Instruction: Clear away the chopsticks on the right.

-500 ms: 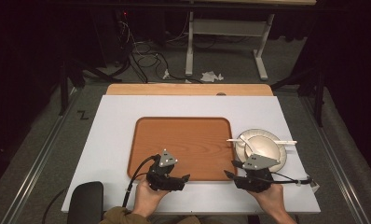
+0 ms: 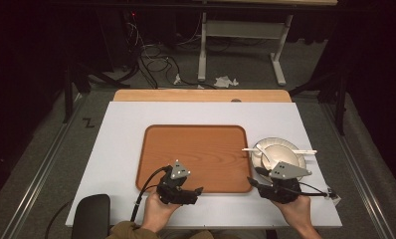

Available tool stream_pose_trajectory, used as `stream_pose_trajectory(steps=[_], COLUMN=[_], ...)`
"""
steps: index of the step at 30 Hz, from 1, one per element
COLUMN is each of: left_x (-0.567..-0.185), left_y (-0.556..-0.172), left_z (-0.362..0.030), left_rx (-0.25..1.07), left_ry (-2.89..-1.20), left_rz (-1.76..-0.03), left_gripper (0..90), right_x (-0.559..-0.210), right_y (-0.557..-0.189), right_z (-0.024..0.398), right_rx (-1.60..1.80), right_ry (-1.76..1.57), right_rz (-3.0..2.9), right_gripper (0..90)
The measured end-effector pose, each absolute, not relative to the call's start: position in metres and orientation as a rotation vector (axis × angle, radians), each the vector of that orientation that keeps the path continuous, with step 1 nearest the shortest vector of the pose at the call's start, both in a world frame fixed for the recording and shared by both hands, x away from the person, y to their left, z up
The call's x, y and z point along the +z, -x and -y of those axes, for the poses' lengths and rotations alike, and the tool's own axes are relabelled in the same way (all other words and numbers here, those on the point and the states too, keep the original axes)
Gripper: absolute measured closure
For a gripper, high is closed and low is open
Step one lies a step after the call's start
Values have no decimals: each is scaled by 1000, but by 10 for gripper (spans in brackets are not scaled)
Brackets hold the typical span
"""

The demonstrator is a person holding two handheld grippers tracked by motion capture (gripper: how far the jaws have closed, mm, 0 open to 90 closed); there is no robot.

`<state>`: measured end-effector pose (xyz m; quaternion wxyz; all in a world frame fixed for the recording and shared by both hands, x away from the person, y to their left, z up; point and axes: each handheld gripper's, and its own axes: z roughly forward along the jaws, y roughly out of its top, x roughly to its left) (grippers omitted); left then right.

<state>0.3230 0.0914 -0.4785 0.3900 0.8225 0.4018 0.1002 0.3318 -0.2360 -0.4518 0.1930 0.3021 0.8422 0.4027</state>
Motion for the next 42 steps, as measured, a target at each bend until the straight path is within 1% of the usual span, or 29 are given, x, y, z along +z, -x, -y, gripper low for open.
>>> stream_pose_trajectory(steps=[9,25,35,42], left_x=[-478,-477,-477,-477], left_y=[-327,-336,-334,-328], left_z=[-88,-76,-79,-87], left_rx=[257,228,250,270], left_ry=[-2086,-2117,-2118,-2097], left_rz=[-1004,-942,-959,-1006], left_gripper=[273,274,273,272], right_x=[-442,-429,-425,-422], right_y=[-328,-313,-321,-339], right_z=[262,306,334,346], right_rx=[1218,1212,1197,1151], right_ry=[-950,-1081,-1170,-1176], right_rz=[-2299,-2128,-2041,-2016], right_gripper=[579,618,653,673])
